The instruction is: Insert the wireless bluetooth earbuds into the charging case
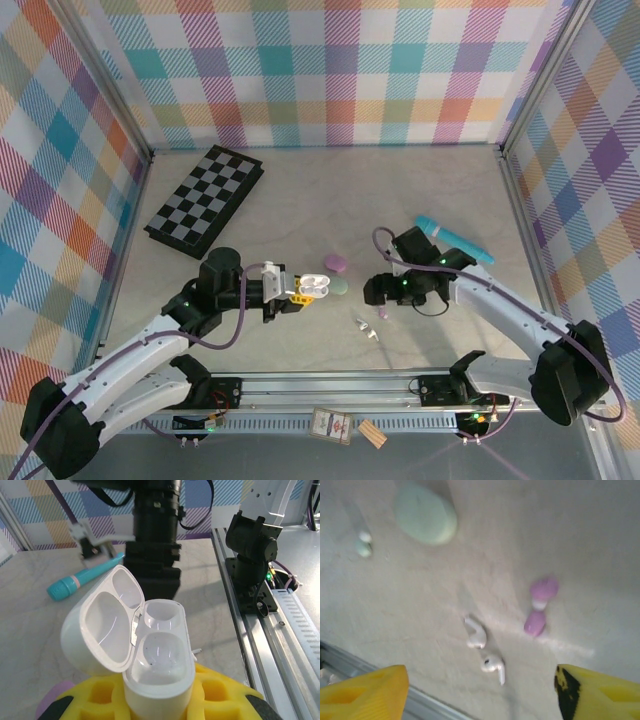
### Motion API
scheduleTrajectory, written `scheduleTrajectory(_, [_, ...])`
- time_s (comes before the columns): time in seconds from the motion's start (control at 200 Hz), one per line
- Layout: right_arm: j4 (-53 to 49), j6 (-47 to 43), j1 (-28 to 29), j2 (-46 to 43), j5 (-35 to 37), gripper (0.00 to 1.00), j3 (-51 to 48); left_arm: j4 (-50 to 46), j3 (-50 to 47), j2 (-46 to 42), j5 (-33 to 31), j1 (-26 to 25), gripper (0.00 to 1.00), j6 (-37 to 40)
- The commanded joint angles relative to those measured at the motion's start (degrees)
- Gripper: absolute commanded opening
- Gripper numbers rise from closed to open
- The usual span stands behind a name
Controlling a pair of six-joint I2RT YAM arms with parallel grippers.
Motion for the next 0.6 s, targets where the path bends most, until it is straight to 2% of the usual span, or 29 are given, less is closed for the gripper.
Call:
scheduleTrajectory(0.0, [-1.7,0.6,0.3,2.1,-8.0,0.7,-1.2,2.3,-1.1,-0.7,1.7,-0.5,0.06,0.7])
scheduleTrajectory(0.16, [-4.9,-4.9,1.8,9.0,-8.6,0.62,0.6,3.6,-1.1,1.1,2.4,-0.3,0.06,1.0])
scheduleTrajectory(0.425, [0.8,-8.0,3.4,17.0,-11.4,0.52,1.2,3.3,-1.5,1.5,2.6,0.0,0.06,1.2])
scheduleTrajectory(0.595, [3.8,-9.0,4.1,20.2,-11.6,0.51,1.1,2.9,-1.6,1.6,2.9,0.0,0.06,1.4])
